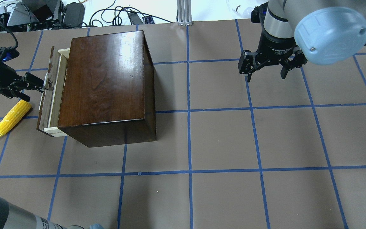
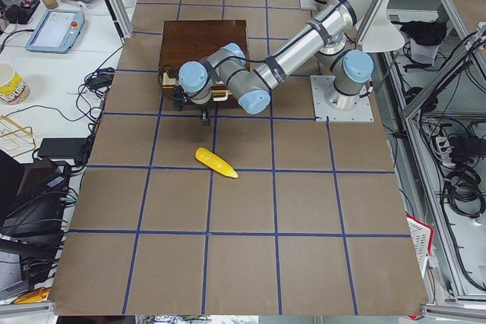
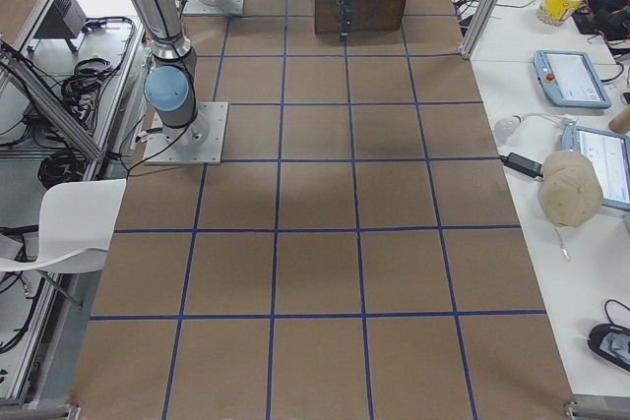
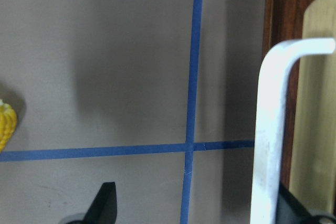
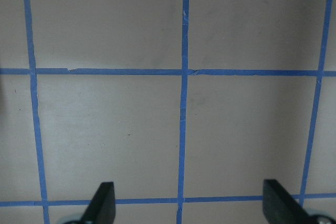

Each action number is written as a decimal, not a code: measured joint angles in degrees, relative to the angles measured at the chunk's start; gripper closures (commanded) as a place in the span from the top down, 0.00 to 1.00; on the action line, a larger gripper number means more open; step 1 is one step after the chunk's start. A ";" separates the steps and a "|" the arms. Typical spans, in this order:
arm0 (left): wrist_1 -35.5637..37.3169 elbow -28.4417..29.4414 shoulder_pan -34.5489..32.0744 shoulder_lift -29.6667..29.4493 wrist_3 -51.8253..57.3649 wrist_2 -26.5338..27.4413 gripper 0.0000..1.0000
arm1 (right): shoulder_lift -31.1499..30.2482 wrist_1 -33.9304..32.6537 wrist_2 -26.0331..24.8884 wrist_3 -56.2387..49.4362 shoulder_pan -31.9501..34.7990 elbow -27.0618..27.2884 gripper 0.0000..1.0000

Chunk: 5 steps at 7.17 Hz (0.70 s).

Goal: Open drawer and put corn inside
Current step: 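Pull the drawer outward with the left gripper, then release the handle and move the left gripper to the yellow corn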

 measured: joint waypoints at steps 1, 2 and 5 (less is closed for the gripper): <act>0.00 0.04 0.55 0.00 0.83 -0.01 1.00 | 0.00 0.02 0.00 0.00 0.00 0.00 1.00; 0.00 0.10 1.05 -0.01 1.54 -0.02 1.00 | 0.00 0.01 0.02 0.00 0.00 0.00 1.00; 0.00 0.35 2.05 -0.08 2.08 -0.02 1.00 | 0.00 0.02 0.01 0.00 0.00 0.00 1.00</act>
